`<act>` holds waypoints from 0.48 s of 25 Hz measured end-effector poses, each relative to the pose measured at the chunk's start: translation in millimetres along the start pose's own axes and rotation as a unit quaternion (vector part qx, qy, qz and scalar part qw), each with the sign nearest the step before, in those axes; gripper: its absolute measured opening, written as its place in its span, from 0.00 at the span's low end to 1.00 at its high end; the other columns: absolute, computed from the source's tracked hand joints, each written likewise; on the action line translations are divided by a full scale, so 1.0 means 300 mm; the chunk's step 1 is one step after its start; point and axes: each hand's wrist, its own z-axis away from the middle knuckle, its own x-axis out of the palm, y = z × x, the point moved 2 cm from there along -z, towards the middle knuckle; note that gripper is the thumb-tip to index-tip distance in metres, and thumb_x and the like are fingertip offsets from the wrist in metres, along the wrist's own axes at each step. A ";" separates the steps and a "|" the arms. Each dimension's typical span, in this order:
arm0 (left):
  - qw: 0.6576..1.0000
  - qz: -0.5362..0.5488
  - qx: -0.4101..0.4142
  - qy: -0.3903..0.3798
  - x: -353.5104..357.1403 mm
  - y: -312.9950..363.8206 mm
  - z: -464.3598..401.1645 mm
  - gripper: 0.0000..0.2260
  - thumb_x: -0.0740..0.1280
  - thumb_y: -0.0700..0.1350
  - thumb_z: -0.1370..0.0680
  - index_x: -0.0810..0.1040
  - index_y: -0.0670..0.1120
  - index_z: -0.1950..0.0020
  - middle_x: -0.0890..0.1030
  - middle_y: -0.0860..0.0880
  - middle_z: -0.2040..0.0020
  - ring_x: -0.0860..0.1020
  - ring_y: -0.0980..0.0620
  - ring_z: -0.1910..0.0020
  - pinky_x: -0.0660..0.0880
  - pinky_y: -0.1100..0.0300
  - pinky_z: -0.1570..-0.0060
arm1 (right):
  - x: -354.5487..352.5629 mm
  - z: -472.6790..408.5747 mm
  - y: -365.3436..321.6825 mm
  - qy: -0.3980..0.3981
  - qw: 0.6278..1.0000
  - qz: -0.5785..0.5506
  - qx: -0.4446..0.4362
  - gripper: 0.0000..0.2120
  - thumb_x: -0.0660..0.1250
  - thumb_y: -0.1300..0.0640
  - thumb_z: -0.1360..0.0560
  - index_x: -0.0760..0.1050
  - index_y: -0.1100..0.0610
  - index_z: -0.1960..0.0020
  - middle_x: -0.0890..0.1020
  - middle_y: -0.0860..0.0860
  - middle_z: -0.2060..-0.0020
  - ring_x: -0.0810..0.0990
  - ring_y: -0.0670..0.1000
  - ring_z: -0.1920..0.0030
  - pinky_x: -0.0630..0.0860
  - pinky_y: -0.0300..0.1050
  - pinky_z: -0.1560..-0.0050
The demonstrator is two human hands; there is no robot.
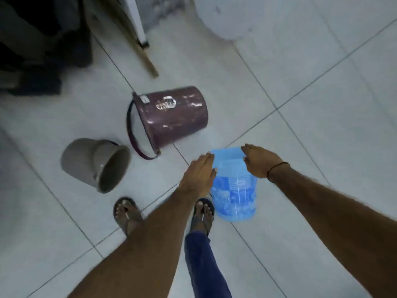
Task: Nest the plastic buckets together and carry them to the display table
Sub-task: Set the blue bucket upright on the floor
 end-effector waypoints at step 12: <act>0.989 -0.087 0.087 -0.080 0.339 -0.042 -0.200 0.21 0.63 0.32 0.23 0.71 0.43 0.30 0.78 0.44 0.39 0.76 0.44 0.40 0.75 0.49 0.44 | 0.300 -0.149 0.115 0.009 0.991 0.087 -0.106 0.14 0.60 0.53 0.20 0.76 0.51 0.37 0.80 0.57 0.45 0.79 0.60 0.46 0.76 0.51 0.50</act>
